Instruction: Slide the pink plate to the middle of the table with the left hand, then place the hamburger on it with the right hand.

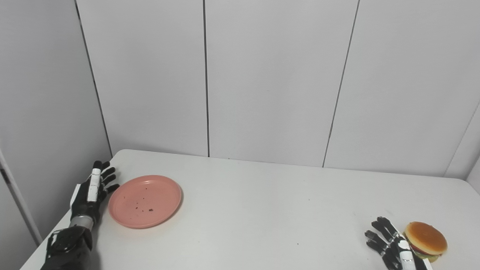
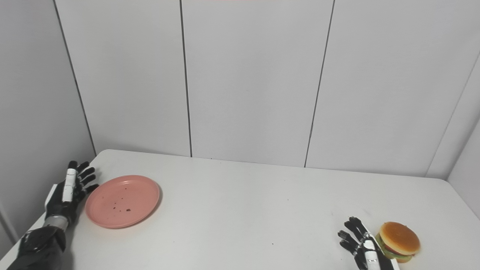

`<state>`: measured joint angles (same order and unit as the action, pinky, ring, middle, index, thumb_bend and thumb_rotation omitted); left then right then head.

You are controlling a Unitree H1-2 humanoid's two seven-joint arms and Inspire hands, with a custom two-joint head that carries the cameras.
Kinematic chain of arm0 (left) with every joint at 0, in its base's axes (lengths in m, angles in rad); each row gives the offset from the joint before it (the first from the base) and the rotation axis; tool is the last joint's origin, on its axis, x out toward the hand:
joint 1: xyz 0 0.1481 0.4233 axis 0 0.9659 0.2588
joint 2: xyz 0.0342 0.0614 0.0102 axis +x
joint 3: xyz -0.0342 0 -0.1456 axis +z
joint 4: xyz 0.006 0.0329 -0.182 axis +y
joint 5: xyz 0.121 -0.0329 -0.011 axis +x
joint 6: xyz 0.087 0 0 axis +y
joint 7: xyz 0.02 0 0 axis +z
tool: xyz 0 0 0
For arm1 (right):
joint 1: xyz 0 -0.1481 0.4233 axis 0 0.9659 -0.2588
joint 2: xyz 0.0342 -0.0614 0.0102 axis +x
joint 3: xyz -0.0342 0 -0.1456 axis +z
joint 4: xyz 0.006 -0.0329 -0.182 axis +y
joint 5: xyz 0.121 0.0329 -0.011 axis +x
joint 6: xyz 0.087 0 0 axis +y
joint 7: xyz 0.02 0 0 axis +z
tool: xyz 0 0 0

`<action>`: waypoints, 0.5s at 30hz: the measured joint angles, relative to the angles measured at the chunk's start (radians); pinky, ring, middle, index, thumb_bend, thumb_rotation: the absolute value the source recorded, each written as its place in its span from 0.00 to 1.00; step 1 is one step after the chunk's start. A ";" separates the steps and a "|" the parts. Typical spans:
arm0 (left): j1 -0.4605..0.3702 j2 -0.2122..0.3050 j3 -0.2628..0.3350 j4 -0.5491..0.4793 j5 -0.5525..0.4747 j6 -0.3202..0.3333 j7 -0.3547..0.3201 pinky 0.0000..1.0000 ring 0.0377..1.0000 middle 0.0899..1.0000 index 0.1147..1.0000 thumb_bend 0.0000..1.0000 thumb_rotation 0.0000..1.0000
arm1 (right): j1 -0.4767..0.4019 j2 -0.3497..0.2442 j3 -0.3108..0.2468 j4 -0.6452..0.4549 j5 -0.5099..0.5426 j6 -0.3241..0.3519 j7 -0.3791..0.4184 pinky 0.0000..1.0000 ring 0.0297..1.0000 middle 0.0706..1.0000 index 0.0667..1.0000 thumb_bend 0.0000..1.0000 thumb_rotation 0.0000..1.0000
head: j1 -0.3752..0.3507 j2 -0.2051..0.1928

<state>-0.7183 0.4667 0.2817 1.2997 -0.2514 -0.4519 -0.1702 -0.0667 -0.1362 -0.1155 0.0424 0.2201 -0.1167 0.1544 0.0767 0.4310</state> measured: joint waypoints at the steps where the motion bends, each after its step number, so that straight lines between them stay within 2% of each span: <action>1: 0.000 -0.001 0.000 0.000 -0.001 0.000 0.000 0.79 0.88 0.86 0.84 0.98 0.95 | 0.001 0.000 0.000 -0.001 0.000 0.000 0.000 0.83 0.81 0.86 0.85 0.74 0.93 | -0.002 0.000; 8: -0.002 -0.008 0.001 0.000 -0.009 -0.001 -0.006 0.77 0.86 0.85 0.84 0.99 0.91 | 0.012 0.004 0.000 -0.015 0.001 0.011 -0.012 0.82 0.80 0.86 0.86 0.76 0.92 | -0.008 0.006; 15: -0.002 -0.029 0.008 -0.013 -0.032 -0.001 -0.026 0.79 0.87 0.84 0.84 0.96 0.90 | 0.020 0.004 0.003 -0.022 -0.002 0.016 -0.015 0.83 0.81 0.86 0.86 0.77 0.92 | -0.009 0.009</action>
<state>-0.7199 0.4376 0.2893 1.2868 -0.2830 -0.4526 -0.1964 -0.0468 -0.1325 -0.1121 0.0201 0.2179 -0.1011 0.1398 0.0675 0.4403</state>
